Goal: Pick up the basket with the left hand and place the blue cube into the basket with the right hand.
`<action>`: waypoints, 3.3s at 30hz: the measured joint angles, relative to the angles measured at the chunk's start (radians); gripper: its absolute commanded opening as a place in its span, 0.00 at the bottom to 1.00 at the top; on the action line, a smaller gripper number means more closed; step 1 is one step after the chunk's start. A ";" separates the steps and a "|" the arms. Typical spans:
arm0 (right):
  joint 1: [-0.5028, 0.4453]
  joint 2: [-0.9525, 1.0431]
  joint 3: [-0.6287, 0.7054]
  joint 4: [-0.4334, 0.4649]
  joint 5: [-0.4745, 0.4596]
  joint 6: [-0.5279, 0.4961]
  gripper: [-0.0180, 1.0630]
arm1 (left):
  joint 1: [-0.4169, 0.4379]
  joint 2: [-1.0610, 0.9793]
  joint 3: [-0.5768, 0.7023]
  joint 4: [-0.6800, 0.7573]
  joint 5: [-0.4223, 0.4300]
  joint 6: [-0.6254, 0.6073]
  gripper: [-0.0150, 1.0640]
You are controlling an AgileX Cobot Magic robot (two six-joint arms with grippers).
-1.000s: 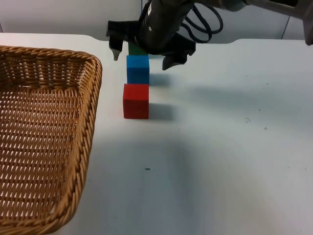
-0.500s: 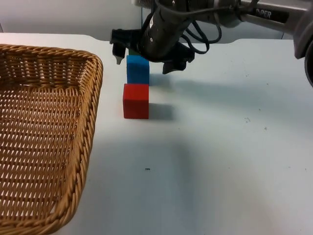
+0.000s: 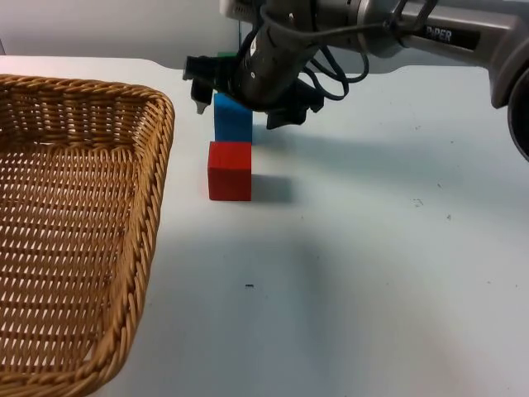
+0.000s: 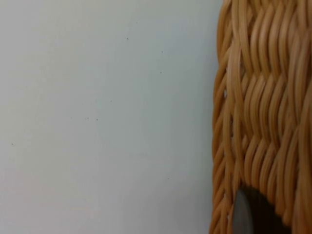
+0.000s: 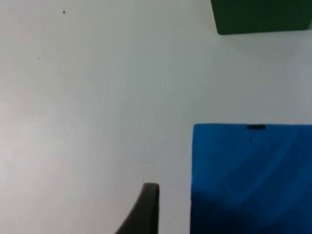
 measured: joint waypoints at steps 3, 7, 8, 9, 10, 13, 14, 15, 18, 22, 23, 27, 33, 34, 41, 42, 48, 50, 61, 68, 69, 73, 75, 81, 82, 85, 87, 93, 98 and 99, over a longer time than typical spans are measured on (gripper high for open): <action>0.000 0.000 0.000 0.000 0.000 0.000 0.69 | 0.000 0.000 0.000 0.000 0.000 0.002 0.01; -0.002 0.000 0.000 0.000 0.000 0.000 0.57 | 0.000 0.000 0.000 0.000 0.000 0.002 0.01; -0.002 0.000 0.000 0.000 0.000 0.000 0.54 | 0.000 0.000 0.000 0.000 0.000 0.002 0.01; -0.002 0.000 0.000 0.000 0.000 0.000 0.52 | 0.000 0.000 0.000 0.000 0.000 0.002 0.01; -0.004 0.000 0.000 -0.005 0.002 0.000 0.49 | 0.000 0.000 0.000 0.000 0.000 0.002 0.01; -0.004 0.000 0.000 -0.012 0.004 -0.002 0.41 | 0.000 0.000 0.000 0.000 0.000 0.002 0.01; -0.004 0.000 -0.001 -0.014 0.004 -0.002 0.30 | 0.000 0.000 0.000 0.000 0.000 0.003 0.01; -0.004 0.000 -0.001 -0.016 0.004 -0.002 0.22 | 0.000 0.000 0.000 0.000 0.000 0.003 0.01; -0.004 0.000 -0.001 -0.017 0.004 -0.002 0.01 | 0.000 0.000 0.000 0.000 0.000 0.003 0.01; -0.004 -0.002 -0.001 -0.017 0.015 -0.002 0.01 | 0.000 0.000 0.000 0.000 0.000 0.003 0.01; -0.004 -0.009 -0.001 -0.020 0.027 -0.002 0.01 | 0.000 0.000 0.000 0.000 0.000 0.003 0.01; -0.004 -0.050 -0.001 -0.029 0.067 -0.040 0.01 | 0.000 0.000 0.000 0.000 0.000 0.003 0.01; -0.002 -0.209 -0.001 -0.163 0.174 -0.130 0.01 | 0.000 0.000 0.000 0.000 -0.004 0.004 0.01; 0.000 -0.240 -0.001 -0.180 0.190 -0.159 0.01 | 0.000 0.000 0.000 0.000 -0.004 0.004 0.01; 0.033 -0.420 -0.001 -0.120 0.298 -0.389 0.01 | 0.000 0.000 0.000 0.000 -0.012 0.004 0.01; 0.033 -0.420 -0.001 -0.120 0.298 -0.389 0.01 | 0.000 0.000 0.000 0.000 -0.012 0.004 0.01; 0.046 -0.601 0.168 -0.017 0.306 -0.503 0.01 | 0.000 0.000 0.000 -0.004 -0.016 0.004 0.01; 0.046 -0.701 0.294 0.006 0.305 -0.529 0.01 | 0.000 0.000 0.000 -0.006 -0.016 0.004 0.01; 0.123 -0.980 0.723 0.086 0.128 -0.568 0.01 | 0.000 0.000 0.000 -0.015 -0.016 0.004 0.01; 0.277 -0.938 0.757 0.107 0.027 -0.576 0.01 | 0.000 0.000 0.000 -0.023 -0.018 0.005 0.01; 0.300 -0.914 0.757 0.120 0.003 -0.576 0.01 | 0.000 0.000 0.000 -0.028 -0.018 0.007 0.01; 0.335 -0.827 0.757 0.175 -0.071 -0.578 0.01 | 0.000 0.000 0.000 -0.030 -0.018 0.007 0.01; 0.343 -0.793 0.757 0.192 -0.099 -0.578 0.01 | 0.000 0.000 0.000 -0.030 -0.018 0.007 0.01; 0.351 -0.700 0.757 0.222 -0.178 -0.578 0.01 | 0.000 0.000 0.000 -0.030 -0.018 0.007 0.01; 0.351 -0.686 0.757 0.229 -0.185 -0.578 0.01 | 0.000 0.000 0.000 -0.030 -0.018 0.007 0.01; 0.351 -0.644 0.757 0.236 -0.203 -0.578 0.01 | 0.000 0.000 0.000 -0.030 -0.018 0.007 0.01; 0.351 -0.636 0.757 0.238 -0.211 -0.578 0.01 | 0.000 0.000 0.000 -0.030 -0.018 0.007 0.01; 0.353 -0.598 0.757 0.262 -0.260 -0.578 0.01 | 0.000 0.000 0.000 -0.032 -0.020 0.007 0.01; 0.353 -0.585 0.757 0.266 -0.288 -0.578 0.01 | 0.000 0.000 0.000 -0.034 -0.020 0.007 0.01; 0.353 -0.581 0.757 0.266 -0.292 -0.578 0.02 | 0.000 0.000 0.000 -0.036 -0.020 0.007 0.01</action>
